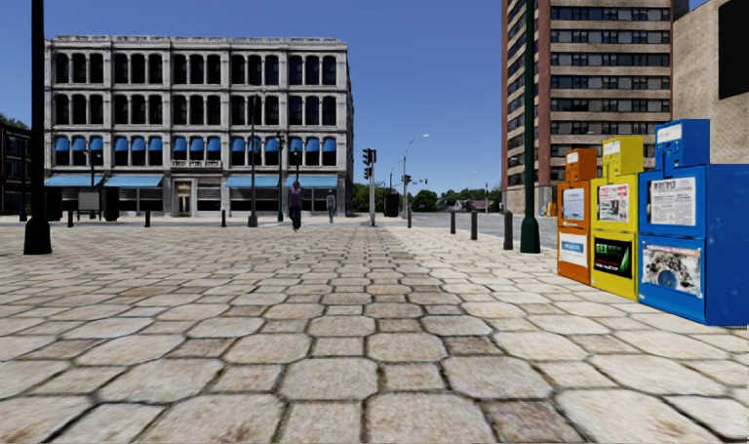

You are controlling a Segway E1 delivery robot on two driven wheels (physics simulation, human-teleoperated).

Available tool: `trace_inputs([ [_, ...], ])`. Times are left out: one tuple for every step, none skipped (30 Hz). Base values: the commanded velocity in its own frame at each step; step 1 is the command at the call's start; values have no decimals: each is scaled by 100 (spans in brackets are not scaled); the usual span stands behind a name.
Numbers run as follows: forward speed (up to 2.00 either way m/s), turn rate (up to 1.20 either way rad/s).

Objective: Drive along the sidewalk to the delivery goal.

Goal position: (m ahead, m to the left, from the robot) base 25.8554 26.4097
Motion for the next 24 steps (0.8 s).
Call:
trace_inputs([
  [193,0],
  [193,0],
  [193,0],
  [193,0],
  [193,0],
  [193,0],
  [193,0],
  [193,0],
  [193,0],
  [193,0],
  [193,0],
  [193,0],
  [193,0],
  [193,0],
  [193,0],
  [193,0],
  [193,0],
  [193,0],
  [193,0],
  [193,0],
  [193,0],
  [193,0],
  [193,0],
  [193,0],
])
